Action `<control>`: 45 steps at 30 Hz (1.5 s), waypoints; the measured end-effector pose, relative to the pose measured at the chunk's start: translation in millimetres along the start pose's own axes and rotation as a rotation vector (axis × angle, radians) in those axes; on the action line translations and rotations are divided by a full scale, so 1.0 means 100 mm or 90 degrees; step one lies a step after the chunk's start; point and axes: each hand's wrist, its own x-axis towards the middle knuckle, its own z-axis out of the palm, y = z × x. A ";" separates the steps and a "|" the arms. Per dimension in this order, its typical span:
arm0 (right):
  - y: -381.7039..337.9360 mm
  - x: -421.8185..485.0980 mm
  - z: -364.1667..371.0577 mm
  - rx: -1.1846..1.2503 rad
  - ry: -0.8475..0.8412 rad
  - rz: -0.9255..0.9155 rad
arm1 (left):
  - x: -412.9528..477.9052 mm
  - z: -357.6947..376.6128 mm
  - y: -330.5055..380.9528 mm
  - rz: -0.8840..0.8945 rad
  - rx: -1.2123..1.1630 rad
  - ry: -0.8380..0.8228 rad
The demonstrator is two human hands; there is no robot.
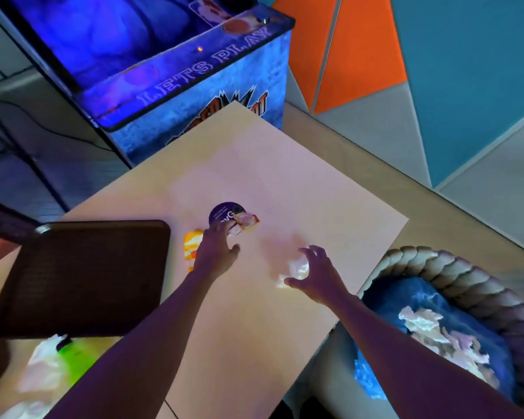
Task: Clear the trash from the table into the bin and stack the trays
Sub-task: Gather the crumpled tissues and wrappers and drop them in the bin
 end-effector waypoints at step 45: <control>0.80 -0.53 -0.12 0.034 0.211 0.038 | -0.04 0.58 1.10 0.225 0.210 -0.049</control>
